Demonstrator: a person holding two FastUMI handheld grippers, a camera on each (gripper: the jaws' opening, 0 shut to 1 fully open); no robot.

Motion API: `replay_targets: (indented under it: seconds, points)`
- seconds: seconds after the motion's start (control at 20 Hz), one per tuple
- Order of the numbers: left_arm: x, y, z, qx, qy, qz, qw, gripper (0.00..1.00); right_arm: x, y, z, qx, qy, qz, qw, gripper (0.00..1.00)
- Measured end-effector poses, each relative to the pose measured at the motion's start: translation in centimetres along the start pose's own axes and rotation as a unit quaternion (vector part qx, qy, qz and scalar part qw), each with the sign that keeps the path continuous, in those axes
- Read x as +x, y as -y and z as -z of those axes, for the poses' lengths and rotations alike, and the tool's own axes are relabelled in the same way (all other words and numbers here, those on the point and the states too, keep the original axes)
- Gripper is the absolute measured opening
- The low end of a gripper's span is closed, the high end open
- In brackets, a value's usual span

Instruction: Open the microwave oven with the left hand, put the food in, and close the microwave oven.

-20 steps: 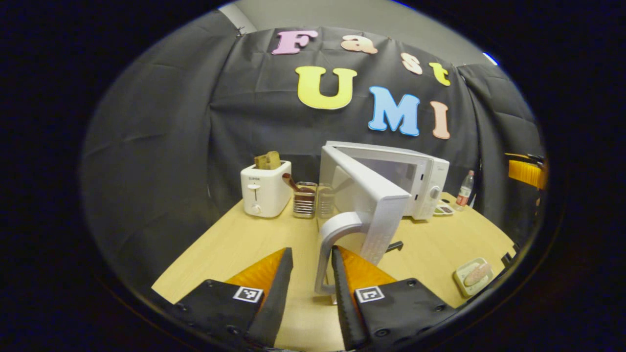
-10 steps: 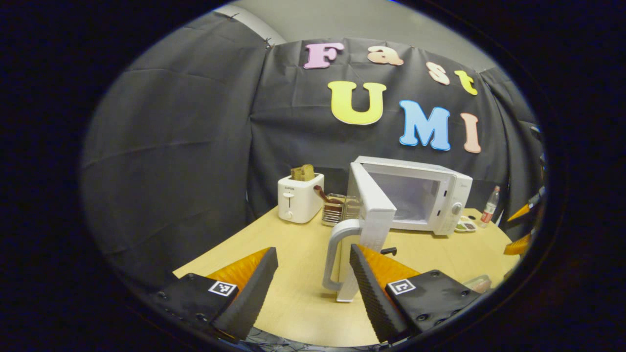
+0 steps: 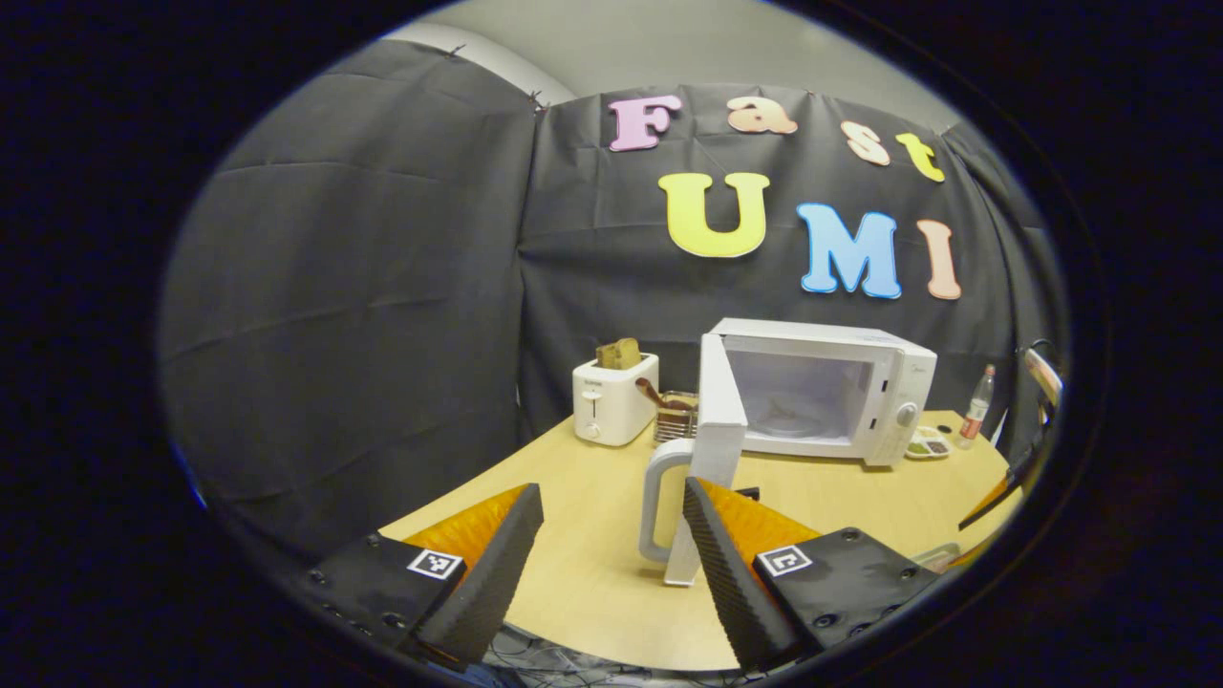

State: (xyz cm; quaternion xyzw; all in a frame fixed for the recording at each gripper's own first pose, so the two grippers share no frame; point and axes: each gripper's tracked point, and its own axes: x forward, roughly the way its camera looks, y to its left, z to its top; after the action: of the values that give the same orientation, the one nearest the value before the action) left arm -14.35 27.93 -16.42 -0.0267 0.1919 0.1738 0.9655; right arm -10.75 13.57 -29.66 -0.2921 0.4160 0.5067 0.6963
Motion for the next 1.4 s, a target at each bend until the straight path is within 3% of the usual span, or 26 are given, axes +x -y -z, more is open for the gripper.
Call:
replay_targets:
  seconds: [0.2,0.4,0.5,0.55,0.6,0.7,1.0,1.4]
  points:
    - [-1.2,0.6,-0.4,-0.008,0.000,-0.021,1.000,0.96,1.9,-0.6,2.4,-0.007,-0.033,-0.036,0.999,0.96]
    - [-1.8,1.2,-1.3,-0.016,0.008,-0.043,0.999,0.96,3.0,-0.4,4.1,-0.017,-0.059,-0.050,0.997,0.96]
    - [-1.9,1.5,-1.7,-0.022,0.011,-0.056,0.998,0.96,3.0,-0.6,4.0,-0.015,-0.058,-0.054,0.997,0.87]
    - [-1.9,1.6,-2.0,-0.024,0.012,-0.064,0.998,0.96,3.1,-0.7,4.0,-0.021,-0.054,-0.053,0.997,0.77]
    - [-1.9,1.7,-2.0,-0.026,0.015,-0.071,0.997,0.96,2.9,-0.6,3.6,-0.026,-0.049,-0.053,0.997,0.77]
    - [-1.9,1.9,-2.3,-0.033,0.020,-0.076,0.996,0.96,2.5,0.1,2.4,-0.029,-0.031,-0.037,0.998,0.77]
    - [1.4,2.3,-4.0,-0.037,0.029,-0.028,0.999,0.96,0.5,5.0,-6.4,-0.018,0.040,0.048,0.998,0.76]
    - [4.8,-1.9,-5.9,-0.050,0.055,-0.010,0.997,0.96,-1.5,10.7,-18.3,-0.029,0.128,0.152,0.980,0.76]
